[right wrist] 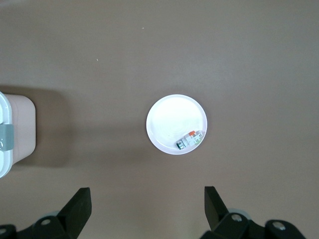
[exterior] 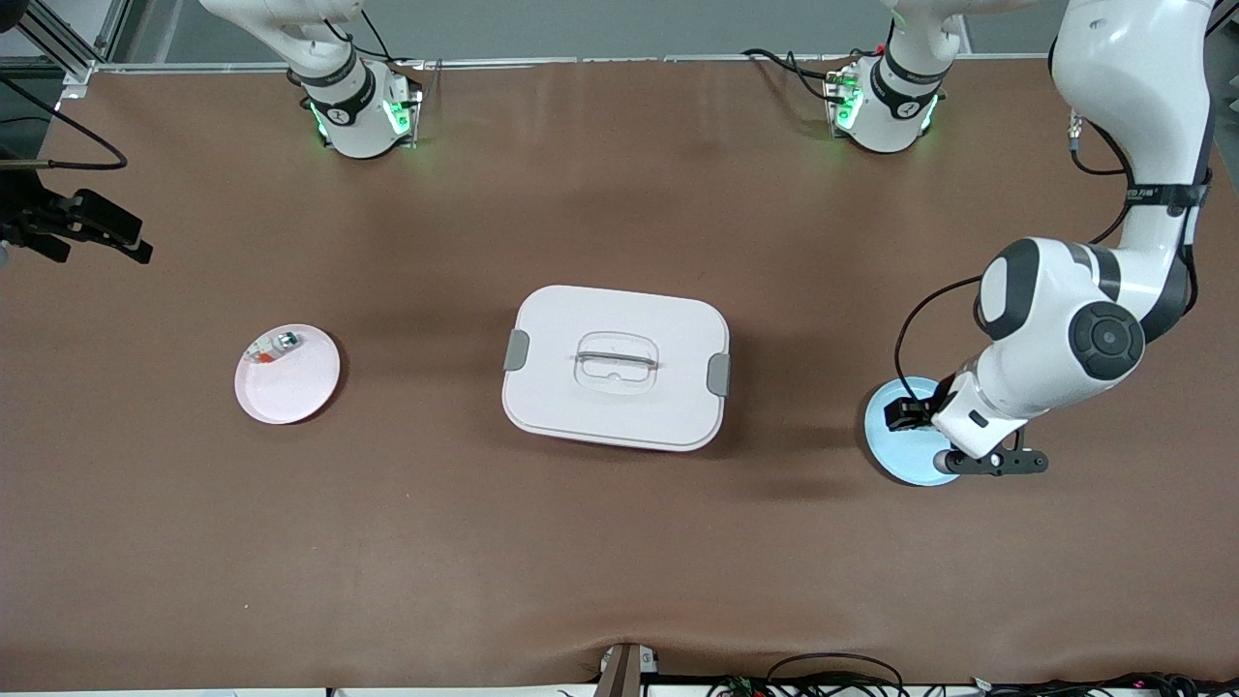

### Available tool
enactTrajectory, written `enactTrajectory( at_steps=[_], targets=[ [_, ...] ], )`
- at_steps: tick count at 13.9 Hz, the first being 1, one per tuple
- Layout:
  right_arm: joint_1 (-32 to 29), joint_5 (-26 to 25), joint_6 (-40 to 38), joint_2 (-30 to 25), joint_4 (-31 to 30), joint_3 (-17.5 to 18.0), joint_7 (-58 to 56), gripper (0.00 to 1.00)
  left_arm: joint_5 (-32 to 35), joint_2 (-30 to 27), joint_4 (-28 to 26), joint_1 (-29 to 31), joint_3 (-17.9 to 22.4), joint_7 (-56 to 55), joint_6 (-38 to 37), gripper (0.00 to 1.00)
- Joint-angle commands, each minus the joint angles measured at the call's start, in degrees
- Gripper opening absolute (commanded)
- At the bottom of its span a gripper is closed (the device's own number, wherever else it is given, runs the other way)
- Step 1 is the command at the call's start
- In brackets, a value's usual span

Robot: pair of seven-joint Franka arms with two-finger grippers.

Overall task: Transfer orange switch to right arm and place
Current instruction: 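Lift the switch with the left gripper while the right gripper reaches toward it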

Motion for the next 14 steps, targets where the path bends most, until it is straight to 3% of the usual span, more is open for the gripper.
enactTrajectory(
  at_steps=[1, 7, 9, 14],
  targets=[
    [-1.09, 0.03, 1.05, -1.3, -0.79, 0.79, -0.19, 1.0, -2.19, -1.96, 2.08, 0.2, -2.38, -8.04, -5.17, 0.0],
    [-2.32, 0.74, 0.17, -0.07, 0.71, 0.7, -0.62, 1.0, -8.07, -1.88, 10.69, -0.5, -8.44, -24.83, -13.18, 0.0],
    [-2.67, 0.56, 0.09, 0.81, 0.71, 0.7, -0.36, 1.0, -8.52, -1.53, 12.98, -1.73, -10.82, -35.52, -13.45, 0.0],
    [-1.62, 0.21, -2.63, 0.55, 1.15, 1.14, -0.19, 1.0, -10.63, 0.14, 17.21, -11.12, -11.35, -60.94, -13.45, 0.0]
  ],
)
